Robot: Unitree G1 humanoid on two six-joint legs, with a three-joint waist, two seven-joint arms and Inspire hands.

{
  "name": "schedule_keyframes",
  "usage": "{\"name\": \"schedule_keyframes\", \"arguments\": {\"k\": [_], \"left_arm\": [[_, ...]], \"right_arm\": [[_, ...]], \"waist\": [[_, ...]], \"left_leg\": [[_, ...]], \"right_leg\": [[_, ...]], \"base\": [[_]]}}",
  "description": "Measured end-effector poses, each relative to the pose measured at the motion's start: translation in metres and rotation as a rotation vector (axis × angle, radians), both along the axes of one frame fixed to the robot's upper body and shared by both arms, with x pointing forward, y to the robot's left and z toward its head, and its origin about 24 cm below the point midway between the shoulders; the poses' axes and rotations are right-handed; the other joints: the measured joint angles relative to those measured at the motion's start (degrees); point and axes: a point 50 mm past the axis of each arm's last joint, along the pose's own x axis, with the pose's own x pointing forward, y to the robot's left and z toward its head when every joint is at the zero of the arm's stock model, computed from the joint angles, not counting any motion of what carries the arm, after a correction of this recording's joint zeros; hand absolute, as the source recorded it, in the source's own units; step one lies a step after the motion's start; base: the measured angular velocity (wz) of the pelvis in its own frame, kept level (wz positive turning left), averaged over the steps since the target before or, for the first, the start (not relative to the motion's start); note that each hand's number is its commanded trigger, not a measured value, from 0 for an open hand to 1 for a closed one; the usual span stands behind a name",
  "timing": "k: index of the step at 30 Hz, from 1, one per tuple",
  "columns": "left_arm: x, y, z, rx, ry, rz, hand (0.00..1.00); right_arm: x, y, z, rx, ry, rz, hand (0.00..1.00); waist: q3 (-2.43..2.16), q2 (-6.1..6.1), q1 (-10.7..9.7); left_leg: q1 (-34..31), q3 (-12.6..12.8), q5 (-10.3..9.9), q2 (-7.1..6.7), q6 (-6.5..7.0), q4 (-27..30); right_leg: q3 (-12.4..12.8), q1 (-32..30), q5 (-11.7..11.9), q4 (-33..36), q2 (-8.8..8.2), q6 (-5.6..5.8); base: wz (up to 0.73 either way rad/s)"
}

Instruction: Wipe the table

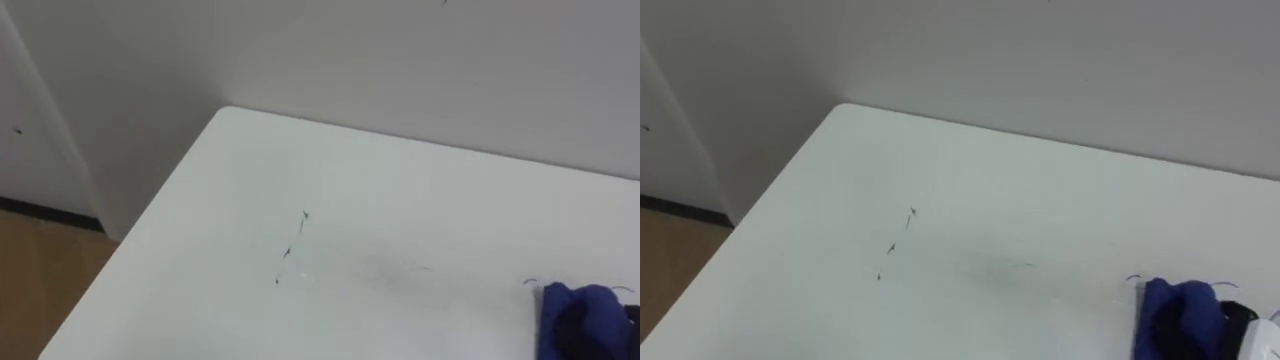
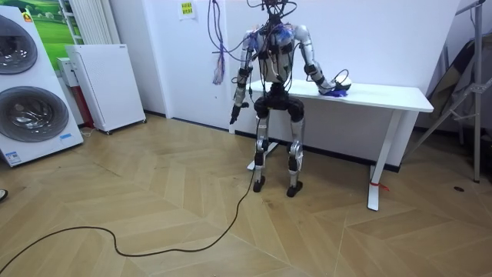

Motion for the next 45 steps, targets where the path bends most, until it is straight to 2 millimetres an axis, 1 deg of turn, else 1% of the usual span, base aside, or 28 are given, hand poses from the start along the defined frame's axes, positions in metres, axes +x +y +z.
{"name": "schedule_keyframes", "arguments": {"k": [2,5,7,8,9,10,11,12,14,15,16,17,18,19,21,23,24,25,26,28,30,31,32,34,36,37,41,45], "left_arm": [[0.016,-0.006,-0.005,-0.019,0.001,-0.046,0.0],[0.043,-0.01,-0.007,-0.027,-0.011,-0.092,0.0],[0.066,-0.015,-0.004,-0.038,-0.088,-0.132,0.0],[0.069,-0.015,-0.003,-0.038,-0.105,-0.139,0.0],[0.074,-0.015,-0.002,-0.039,-0.128,-0.146,0.0],[0.075,-0.013,-0.001,-0.036,-0.133,-0.146,0.0],[0.073,-0.011,-0.001,-0.032,-0.129,-0.146,0.0],[0.066,-0.005,0.0,-0.02,-0.111,-0.14,0.0],[0.057,0.007,0.002,-0.001,-0.082,-0.131,0.0],[0.057,0.009,0.003,0.005,-0.082,-0.133,0.0],[0.057,0.011,0.004,0.002,-0.078,-0.135,0.0],[0.056,0.006,0.002,-0.021,-0.075,-0.129,0.0],[0.055,0.002,0.0,-0.036,-0.075,-0.122,0.0],[0.051,-0.009,-0.004,-0.074,-0.069,-0.116,0.0],[0.048,-0.02,-0.008,-0.11,-0.069,-0.105,0.0],[0.037,-0.014,-0.007,-0.089,-0.059,-0.064,0.0],[0.033,-0.012,-0.006,-0.081,-0.054,-0.052,0.0],[0.024,-0.008,-0.006,-0.069,-0.04,-0.04,0.0],[0.018,-0.007,-0.006,-0.065,-0.026,-0.04,0.0],[0.012,-0.008,-0.006,-0.07,-0.01,-0.027,0.0],[0.005,-0.009,-0.007,-0.073,0.014,-0.019,0.0],[0.004,-0.01,-0.007,-0.072,0.02,-0.021,0.0],[0.004,-0.011,-0.008,-0.072,0.026,-0.034,0.0],[0.002,-0.014,-0.009,-0.071,0.031,-0.034,0.0],[0.002,-0.015,-0.009,-0.073,0.025,-0.018,0.0],[-0.002,-0.015,-0.009,-0.073,0.024,0.007,0.0],[0.004,-0.015,-0.007,-0.054,-0.006,0.013,0.0],[0.008,-0.017,-0.007,-0.06,-0.024,0.012,0.0]], "right_arm": [[0.039,0.023,0.001,0.025,0.003,0.069,1.0],[0.081,0.064,0.009,0.053,-0.002,0.247,1.0],[0.118,0.107,0.025,0.037,-0.019,0.464,1.0],[0.129,0.119,0.031,0.032,-0.033,0.524,1.0],[0.15,0.138,0.046,0.009,-0.063,0.635,1.0],[0.164,0.15,0.059,-0.011,-0.093,0.706,1.0],[0.167,0.153,0.06,-0.016,-0.094,0.725,1.0],[0.172,0.159,0.064,-0.016,-0.108,0.756,1.0],[0.169,0.162,0.064,0.018,-0.148,0.779,1.0],[0.167,0.162,0.064,0.025,-0.159,0.784,1.0],[0.161,0.161,0.059,0.046,-0.159,0.789,1.0],[0.152,0.157,0.051,0.065,-0.145,0.78,1.0],[0.148,0.154,0.048,0.07,-0.137,0.771,1.0],[0.141,0.141,0.042,0.061,-0.124,0.743,1.0],[0.127,0.112,0.037,0.025,-0.123,0.663,1.0],[0.101,0.074,0.028,-0.01,-0.11,0.51,1.0],[0.093,0.066,0.026,-0.012,-0.102,0.47,1.0],[0.077,0.05,0.021,-0.017,-0.082,0.394,1.0],[0.061,0.037,0.016,-0.024,-0.063,0.323,1.0],[0.046,0.025,0.011,-0.014,-0.04,0.244,1.0],[0.041,0.019,0.011,-0.016,-0.026,0.217,1.0],[0.042,0.017,0.012,-0.012,-0.026,0.211,1.0],[0.049,0.018,0.013,-0.002,-0.033,0.206,1.0],[0.065,0.019,0.021,-0.002,-0.055,0.214,1.0],[0.078,0.024,0.029,-0.002,-0.078,0.248,1.0],[0.086,0.032,0.032,0.001,-0.09,0.298,1.0],[0.099,0.077,0.036,0.032,-0.103,0.482,1.0],[0.091,0.085,0.026,0.071,-0.075,0.506,1.0]], "waist": [[0.52,0.81,2.96],[0.72,1.11,5.06],[0.93,1.33,8.8],[1.19,1.46,9.7],[1.94,1.96,11.68],[2.31,2.29,13.24],[2.21,2.08,13.93],[2.03,1.83,14.77],[1.77,1.22,13.88],[1.85,0.95,13.0],[1.35,1.11,11.12],[1.36,1.45,9.37],[1.53,1.28,8.6],[1.93,0.88,7.12],[1.87,0.97,5.83],[1.2,0.26,2.91],[1.05,0.11,2.22],[0.58,-0.44,0.7],[0.06,-0.91,-0.09],[0.22,-1.9,-0.93],[0.26,-1.82,-1.17],[0.29,-1.1,-1.09],[0.35,0.02,-0.62],[0.71,1.51,0.67],[0.88,4.13,2.59],[0.53,5.28,4.1],[0.41,5.0,4.46],[0.19,3.36,1.88]], "left_leg": [[-1.46,-0.05,-2.42,1.34,0.47,3.3],[-5.73,0.06,-4.05,3.3,0.46,7.83],[-7.56,0.47,-3.38,4.3,-0.18,8.22],[-8.18,0.46,-3.3,4.48,-0.55,8.27],[-9.43,-0.36,-2.93,4.79,-1.56,8.26],[-10.8,-2.07,-1.68,5.4,-3.08,7.42],[-11.08,-3.51,-1.15,5.58,-3.67,6.52],[-11.06,-7.44,-0.28,6.26,-5.01,4.65],[-11.78,-16.97,0.5,8.44,-7.67,3.79],[-11.87,-18.64,0.47,8.88,-8.24,4.06],[-11.54,-18.86,0.14,10.63,-10.15,4.5],[-10.63,-16.85,2.57,12.9,-11.26,4.36],[-9.71,-15.17,4.18,13.42,-11.16,3.65],[-8.47,-11.43,6.89,13.57,-10.92,1.85],[-6.83,-6.57,9.61,13.91,-10.48,-0.74],[-6.9,-2.67,12.09,15.58,-9.88,-1.23],[-6.99,-1.82,12.27,15.81,-9.79,-1.12],[-7.47,0.09,12.3,16.26,-9.8,-0.94],[-7.74,2.3,12.3,16.14,-9.8,-0.94],[-7.77,5.36,12.26,16.01,-9.82,-0.73],[-8.03,6.08,11.56,15.31,-9.98,0.15],[-8.18,6.03,9.77,13.94,-10.02,1.15],[-7.98,5.35,7.17,11.21,-9.37,2.25],[-6.83,3.86,5.12,7.18,-6.74,2.43],[-6.19,2.88,3.96,5.26,-5.75,0.79],[-5.77,3.32,3.59,4.63,-5.13,-0.64],[-5.44,3.54,4.99,4.16,-5.28,-3.69],[-4.9,0.45,5.01,3.86,-5.33,-4.86]], "right_leg": [[-4.75,-3.13,1.26,2.78,-0.1,-1.79],[-8.21,-7.46,0.83,8.88,-1.64,-1.13],[-8.31,-9.87,-0.95,18.12,-8.16,0.1],[-8.16,-10.0,-0.97,18.08,-9.84,0.16],[-7.74,-10.02,-0.87,15.79,-12.13,0.3],[-6.05,-9.75,-0.61,11.65,-13.33,0.52],[-5.41,-9.52,-0.37,9.29,-13.6,0.79],[-4.4,-9.32,0.45,4.0,-13.63,1.58],[-2.32,-9.74,5.02,-3.42,-12.18,2.22],[-2.48,-9.82,6.28,-3.29,-11.92,2.44],[-4.52,-9.52,4.69,1.3,-11.17,7.17],[-6.11,-8.51,0.33,5.81,-9.99,6.61],[-6.23,-7.88,-0.89,7.16,-9.81,6.32],[-6.79,-7.31,-2.25,7.93,-9.72,5.98],[-7.04,-7.21,-3.85,8.23,-9.28,5.22],[-7.06,-7.58,-6.05,9.53,-7.9,4.06],[-7.06,-7.62,-6.78,9.85,-7.49,4.27],[-7.03,-7.52,-7.41,10.14,-6.42,3.53],[-7.04,-7.44,-7.73,10.26,-5.7,3.0],[-5.97,-7.45,-7.65,9.78,-4.32,2.27],[-4.29,-7.39,-7.07,8.85,-3.02,1.34],[-2.79,-7.38,-6.32,8.01,-2.26,1.13],[-0.56,-7.36,-5.36,7.07,-1.79,0.99],[2.61,-7.64,-3.28,5.27,-1.72,1.02],[4.59,-8.26,-0.66,2.86,-1.31,0.81],[4.95,-8.8,1.02,1.83,-1.12,0.85],[5.79,-10.89,2.26,1.13,1.17,-0.49],[5.79,-10.18,2.17,0.03,2.21,-1.0]], "base": [[-1.07],[-0.29],[0.14],[-0.05],[0.06],[0.17],[0.32],[0.4],[0.64],[0.98],[1.07],[0.97],[0.61],[0.26],[0.08],[0.18],[0.31],[0.42],[0.43],[0.26],[0.11],[-0.07],[-0.22],[-0.59],[-1.05],[-1.45],[-0.62],[-0.01]]}}
